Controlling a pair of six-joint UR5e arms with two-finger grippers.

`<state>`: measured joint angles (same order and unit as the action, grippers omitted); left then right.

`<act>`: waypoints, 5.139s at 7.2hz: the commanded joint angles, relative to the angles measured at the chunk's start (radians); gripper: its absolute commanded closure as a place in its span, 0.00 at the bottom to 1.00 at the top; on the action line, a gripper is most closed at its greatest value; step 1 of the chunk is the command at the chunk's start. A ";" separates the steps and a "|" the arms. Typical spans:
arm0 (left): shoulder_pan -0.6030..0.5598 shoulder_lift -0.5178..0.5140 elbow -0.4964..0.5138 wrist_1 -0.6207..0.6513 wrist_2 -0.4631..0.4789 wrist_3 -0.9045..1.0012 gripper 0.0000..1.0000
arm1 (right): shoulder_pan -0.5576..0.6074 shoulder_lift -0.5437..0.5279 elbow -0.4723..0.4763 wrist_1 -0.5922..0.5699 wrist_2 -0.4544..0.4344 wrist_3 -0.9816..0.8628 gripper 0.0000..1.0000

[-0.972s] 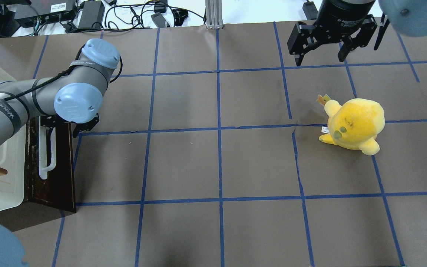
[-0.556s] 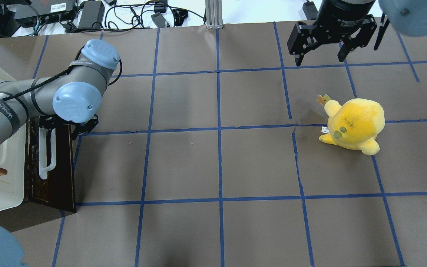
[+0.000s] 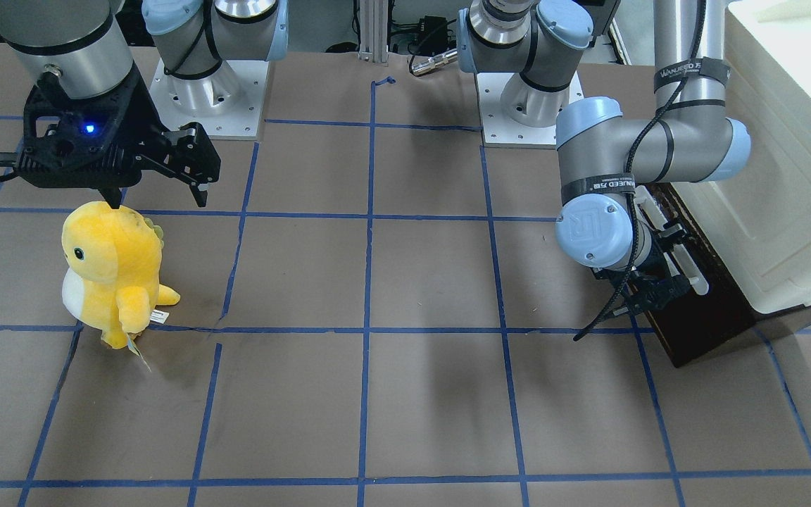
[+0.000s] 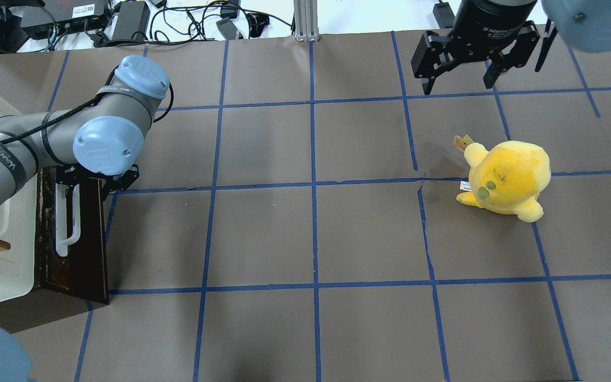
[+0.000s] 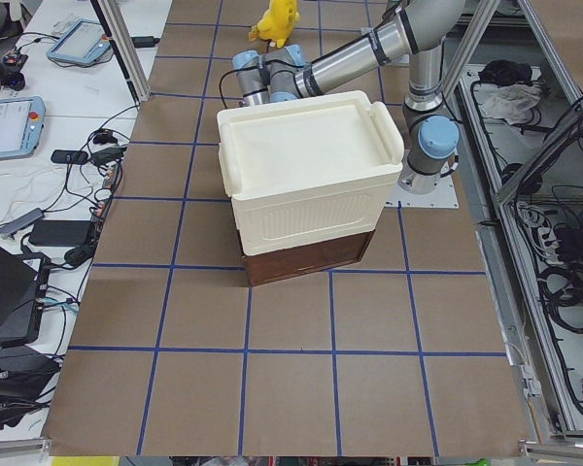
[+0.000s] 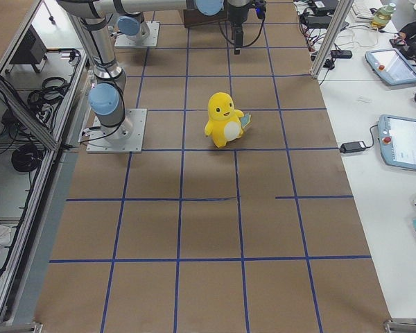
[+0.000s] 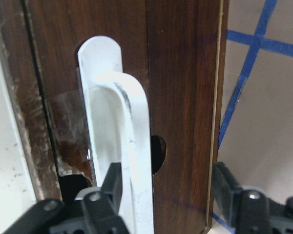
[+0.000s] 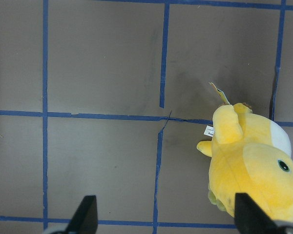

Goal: Pull drawer sideways
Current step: 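Close the left gripper around the white bar handle, then pull the handle with the left gripper, sliding the drawer out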

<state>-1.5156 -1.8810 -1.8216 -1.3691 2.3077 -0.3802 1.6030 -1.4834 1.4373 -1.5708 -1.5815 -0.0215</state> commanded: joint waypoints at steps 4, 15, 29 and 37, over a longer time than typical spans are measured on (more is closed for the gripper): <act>0.023 0.002 -0.002 -0.018 0.001 0.004 0.44 | 0.000 0.000 0.000 0.000 0.002 0.000 0.00; 0.020 0.017 0.015 -0.065 0.002 0.000 1.00 | 0.000 0.000 0.000 0.000 0.002 0.000 0.00; -0.040 -0.030 0.085 -0.165 0.022 -0.140 1.00 | 0.000 0.000 0.000 0.000 0.000 0.000 0.00; -0.060 -0.047 0.093 -0.185 0.021 -0.178 1.00 | 0.000 0.000 0.000 0.000 0.002 0.000 0.00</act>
<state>-1.5684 -1.9277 -1.7298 -1.5493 2.3288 -0.5506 1.6030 -1.4834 1.4373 -1.5708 -1.5800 -0.0215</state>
